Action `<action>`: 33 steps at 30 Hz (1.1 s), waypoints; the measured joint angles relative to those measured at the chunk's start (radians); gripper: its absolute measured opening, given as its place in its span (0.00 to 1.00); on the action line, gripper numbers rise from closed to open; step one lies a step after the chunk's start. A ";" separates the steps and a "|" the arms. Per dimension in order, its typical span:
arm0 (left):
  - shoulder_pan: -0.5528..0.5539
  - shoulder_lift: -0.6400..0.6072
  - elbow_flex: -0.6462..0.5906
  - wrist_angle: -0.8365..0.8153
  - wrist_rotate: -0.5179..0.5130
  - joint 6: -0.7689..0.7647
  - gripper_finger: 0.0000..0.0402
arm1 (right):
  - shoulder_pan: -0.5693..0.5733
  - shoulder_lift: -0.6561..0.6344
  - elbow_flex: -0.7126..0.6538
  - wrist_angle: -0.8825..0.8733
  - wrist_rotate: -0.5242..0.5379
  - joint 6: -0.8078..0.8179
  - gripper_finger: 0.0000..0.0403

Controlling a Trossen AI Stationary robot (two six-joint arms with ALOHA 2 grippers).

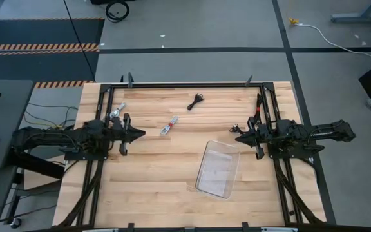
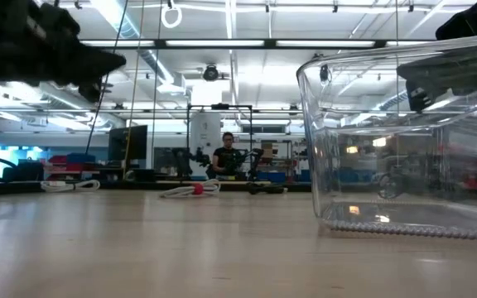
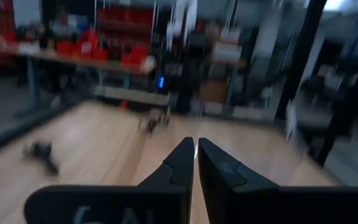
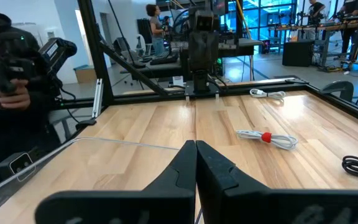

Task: Pick and place USB-C Cables
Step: Put the middle black USB charger cable into the transparent bin

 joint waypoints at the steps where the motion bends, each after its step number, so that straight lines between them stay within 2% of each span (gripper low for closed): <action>1: 0.000 0.000 0.000 0.036 0.000 -0.016 0.07 | 0.000 0.000 0.000 0.000 0.000 0.000 0.02; 7: 0.000 0.000 0.000 0.132 0.000 -0.163 0.07 | 0.000 0.000 0.000 0.000 0.000 0.000 0.02; 15: 0.002 0.000 0.001 0.184 -0.002 -0.126 0.07 | 0.000 0.000 0.000 0.000 0.000 0.000 0.02; 17: 0.001 0.000 0.015 0.191 0.084 -0.090 0.07 | 0.000 0.000 0.000 0.000 0.000 0.000 0.02; 19: 0.000 0.001 0.062 0.180 0.219 -0.005 0.07 | 0.000 0.000 0.000 0.000 0.000 0.000 0.02; 21: 0.000 -0.002 0.135 0.095 0.282 0.059 0.07 | 0.000 0.000 0.000 0.000 0.000 0.000 0.02; 25: 0.001 0.020 0.337 -0.337 0.276 0.161 0.05 | 0.000 0.000 0.000 0.002 0.000 0.001 0.02; 28: 0.000 0.062 0.465 -0.595 0.237 0.233 0.05 | 0.000 0.000 0.000 0.016 0.002 -0.001 0.02; 30: 0.000 0.091 0.522 -0.666 0.198 0.259 0.05 | 0.000 0.000 0.000 0.019 0.009 -0.033 0.02; 33: 0.000 0.108 0.557 -0.659 0.145 0.268 0.06 | 0.000 0.000 0.000 0.040 0.017 -0.151 0.02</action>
